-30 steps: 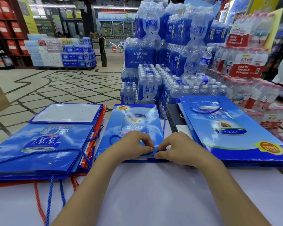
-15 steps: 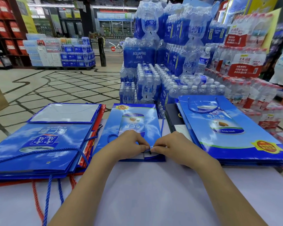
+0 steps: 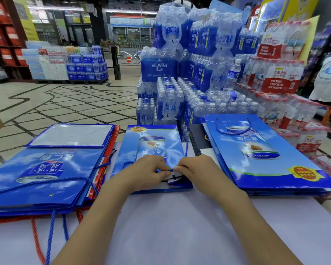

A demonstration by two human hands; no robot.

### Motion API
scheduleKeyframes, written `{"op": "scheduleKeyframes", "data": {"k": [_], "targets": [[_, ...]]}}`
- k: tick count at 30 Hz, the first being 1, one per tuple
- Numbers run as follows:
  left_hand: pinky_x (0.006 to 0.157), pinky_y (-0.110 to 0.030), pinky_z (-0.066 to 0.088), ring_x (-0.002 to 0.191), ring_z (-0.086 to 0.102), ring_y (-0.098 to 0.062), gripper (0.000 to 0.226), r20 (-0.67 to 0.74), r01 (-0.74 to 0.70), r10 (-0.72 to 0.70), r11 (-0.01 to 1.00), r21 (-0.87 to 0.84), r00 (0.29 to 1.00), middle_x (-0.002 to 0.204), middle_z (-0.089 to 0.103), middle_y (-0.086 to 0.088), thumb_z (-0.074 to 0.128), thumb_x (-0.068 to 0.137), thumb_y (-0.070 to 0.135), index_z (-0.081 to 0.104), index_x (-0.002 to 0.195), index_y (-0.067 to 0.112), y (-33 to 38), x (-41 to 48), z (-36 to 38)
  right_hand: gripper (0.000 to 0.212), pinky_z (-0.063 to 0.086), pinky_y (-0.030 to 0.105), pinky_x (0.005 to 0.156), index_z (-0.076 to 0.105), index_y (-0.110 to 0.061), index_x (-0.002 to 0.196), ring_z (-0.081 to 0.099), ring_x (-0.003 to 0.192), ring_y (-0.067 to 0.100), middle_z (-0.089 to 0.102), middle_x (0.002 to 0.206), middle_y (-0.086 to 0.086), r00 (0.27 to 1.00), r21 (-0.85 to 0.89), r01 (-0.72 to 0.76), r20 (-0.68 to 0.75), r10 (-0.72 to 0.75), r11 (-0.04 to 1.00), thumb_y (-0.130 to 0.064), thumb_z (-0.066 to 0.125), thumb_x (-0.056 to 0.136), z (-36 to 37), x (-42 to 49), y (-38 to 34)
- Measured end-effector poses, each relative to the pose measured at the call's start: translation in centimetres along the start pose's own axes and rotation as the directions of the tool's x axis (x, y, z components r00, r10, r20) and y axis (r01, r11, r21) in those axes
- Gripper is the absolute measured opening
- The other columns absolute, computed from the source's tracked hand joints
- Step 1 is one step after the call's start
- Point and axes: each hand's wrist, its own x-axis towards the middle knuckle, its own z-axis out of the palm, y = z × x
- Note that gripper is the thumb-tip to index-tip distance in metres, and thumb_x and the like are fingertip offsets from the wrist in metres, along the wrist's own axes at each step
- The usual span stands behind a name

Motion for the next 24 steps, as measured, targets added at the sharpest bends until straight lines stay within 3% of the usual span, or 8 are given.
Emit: {"op": "scheduleKeyframes", "data": {"k": [5,8,12,17,24], "targets": [[0.071,-0.027,0.040,0.079,0.049,-0.008,0.024,-0.083,-0.007,0.010,0.999,0.032,0.997,0.087,0.055,0.006,0.052,0.096,0.031,0.069,0.086,0.017,-0.1,0.2,0.7,0.020,0.049,0.033,0.078,0.067,-0.017,0.095,0.058,0.086,0.017,0.068,0.089,-0.002,0.993,0.215,-0.075,-0.069,0.092,0.974,-0.035,0.061,0.095,0.2,0.0,0.3],[0.080,-0.034,0.045,0.086,0.050,-0.010,0.024,-0.072,-0.014,0.021,0.996,0.090,0.997,0.092,0.054,0.008,0.049,0.099,0.033,0.070,0.098,0.022,-0.1,0.3,0.9,0.007,0.051,0.034,0.081,0.065,-0.019,0.097,0.059,0.091,0.017,0.067,0.093,-0.002,0.993,0.234,-0.104,-0.039,0.116,0.967,-0.025,0.062,0.093,0.2,0.0,0.5],[0.083,-0.034,0.044,0.094,0.051,-0.013,0.027,-0.037,-0.041,0.046,0.989,0.140,0.998,0.097,0.052,0.010,0.043,0.100,0.037,0.064,0.118,0.035,0.2,0.4,1.2,0.006,0.049,0.040,0.079,0.063,-0.018,0.094,0.057,0.089,0.021,0.067,0.091,0.002,0.991,0.229,-0.080,-0.090,0.103,0.970,-0.023,0.059,0.094,0.5,0.0,0.9],[0.078,-0.037,0.046,0.087,0.052,-0.016,0.030,-0.030,-0.044,0.057,0.945,0.324,0.998,0.097,0.048,0.007,0.038,0.101,0.037,0.065,0.110,0.025,0.7,0.4,1.1,0.008,0.048,0.040,0.078,0.059,-0.018,0.096,0.056,0.086,0.024,0.066,0.090,0.004,0.990,0.174,-0.042,-0.127,0.065,0.984,-0.024,0.054,0.097,0.9,0.1,0.8],[0.077,-0.035,0.045,0.083,0.050,-0.014,0.022,-0.071,-0.093,0.112,0.970,0.227,0.991,0.086,0.047,0.011,0.047,0.098,0.026,0.068,0.098,0.019,0.2,0.5,1.0,0.008,0.048,0.041,0.077,0.061,-0.017,0.094,0.058,0.085,0.023,0.068,0.088,0.002,0.983,0.191,-0.032,-0.170,0.065,0.981,-0.024,0.058,0.096,1.2,0.2,0.8]]}}
